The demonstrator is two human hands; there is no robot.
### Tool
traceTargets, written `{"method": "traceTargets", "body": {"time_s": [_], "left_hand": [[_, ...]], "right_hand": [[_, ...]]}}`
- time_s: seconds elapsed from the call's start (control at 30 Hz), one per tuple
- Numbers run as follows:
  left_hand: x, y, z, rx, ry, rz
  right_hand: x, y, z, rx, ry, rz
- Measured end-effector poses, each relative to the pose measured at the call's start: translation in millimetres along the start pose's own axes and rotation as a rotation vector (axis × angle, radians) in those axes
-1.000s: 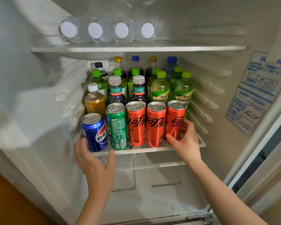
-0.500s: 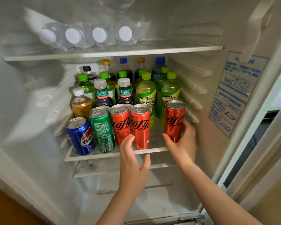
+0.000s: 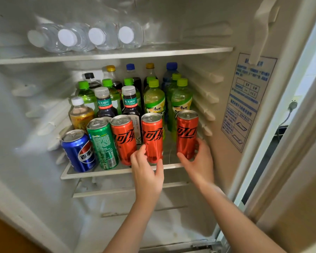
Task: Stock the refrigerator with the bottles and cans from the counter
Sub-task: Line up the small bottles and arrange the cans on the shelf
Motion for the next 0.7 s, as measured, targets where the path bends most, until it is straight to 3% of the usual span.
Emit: {"method": "traceTargets", "body": {"time_s": [0.27, 0.53, 0.7], "left_hand": [[-10, 16, 7, -0.001, -0.119, -0.050], [-4, 10, 10, 0.024, -0.117, 0.115], [-10, 21, 6, -0.036, -0.150, -0.024]], "right_hand": [[0, 3, -3, -0.064, -0.011, -0.034], [-2, 3, -3, -0.047, -0.041, -0.040], [0, 5, -4, -0.084, -0.036, -0.056]]}}
Point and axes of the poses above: each hand's wrist, its own z-axis towards the middle knuckle, its own y-axis out of the palm, x = y × z, the point moved 10 cm from there along z, towards the middle knuckle, and after that the axes turned 11 degrees about y, right-handed, at the moved point
